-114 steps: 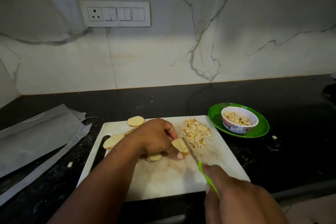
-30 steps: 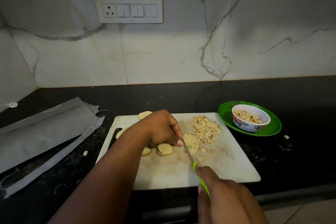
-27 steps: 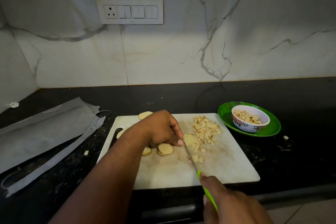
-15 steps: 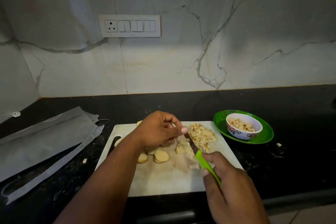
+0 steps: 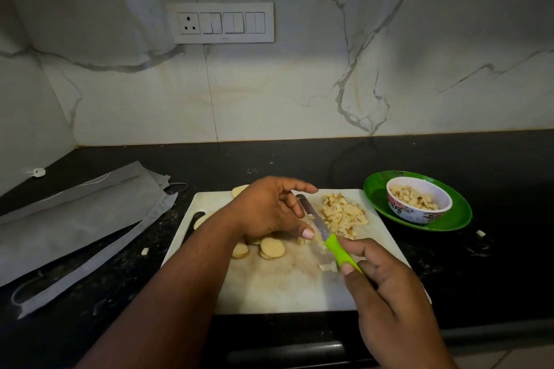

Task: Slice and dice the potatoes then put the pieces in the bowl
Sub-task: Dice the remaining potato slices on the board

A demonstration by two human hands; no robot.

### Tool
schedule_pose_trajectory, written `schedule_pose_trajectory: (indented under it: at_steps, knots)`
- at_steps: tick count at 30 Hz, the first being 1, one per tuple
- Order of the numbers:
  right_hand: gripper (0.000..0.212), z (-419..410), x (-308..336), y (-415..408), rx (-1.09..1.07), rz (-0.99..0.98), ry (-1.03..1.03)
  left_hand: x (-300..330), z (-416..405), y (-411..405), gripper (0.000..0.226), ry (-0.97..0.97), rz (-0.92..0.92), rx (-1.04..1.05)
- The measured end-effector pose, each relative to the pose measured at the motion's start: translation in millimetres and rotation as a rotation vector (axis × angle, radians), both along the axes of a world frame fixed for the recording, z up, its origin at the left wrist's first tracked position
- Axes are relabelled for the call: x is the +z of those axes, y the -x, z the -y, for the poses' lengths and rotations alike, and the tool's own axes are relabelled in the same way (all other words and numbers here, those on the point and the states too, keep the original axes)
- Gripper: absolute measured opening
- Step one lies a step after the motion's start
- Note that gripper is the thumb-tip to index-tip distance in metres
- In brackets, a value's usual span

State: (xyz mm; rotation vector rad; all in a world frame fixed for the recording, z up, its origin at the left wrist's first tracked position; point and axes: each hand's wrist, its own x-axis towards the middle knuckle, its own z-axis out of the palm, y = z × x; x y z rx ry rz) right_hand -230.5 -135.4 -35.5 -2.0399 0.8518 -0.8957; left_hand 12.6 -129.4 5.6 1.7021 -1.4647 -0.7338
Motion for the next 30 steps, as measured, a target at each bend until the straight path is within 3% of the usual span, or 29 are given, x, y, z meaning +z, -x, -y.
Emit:
schedule_pose_trajectory:
  at_steps: [5,8,13,17,22,26,30]
  knots:
    - [0.022,-3,-2,3,-0.037,-0.077,0.116,3,-4,-7,0.071,-0.021,0.041,0.012]
    - [0.023,0,-4,2,0.002,-0.015,0.05,4,-5,0,0.064,0.002,0.051,-0.005]
    - [0.022,1,0,1,0.057,0.173,-0.134,6,-1,9,0.089,0.055,-0.217,0.012]
    - [0.027,1,3,0,0.068,0.178,-0.17,2,3,15,0.108,0.027,-0.274,-0.098]
    - [0.029,0,6,0,0.063,0.19,-0.168,0,4,14,0.102,0.068,-0.435,-0.103]
    - [0.028,0,7,3,0.041,0.181,-0.176,3,2,13,0.094,0.019,-0.369,-0.084]
    - [0.028,0,11,10,-0.019,0.121,-0.12,7,0,13,0.088,-0.031,-0.168,-0.033]
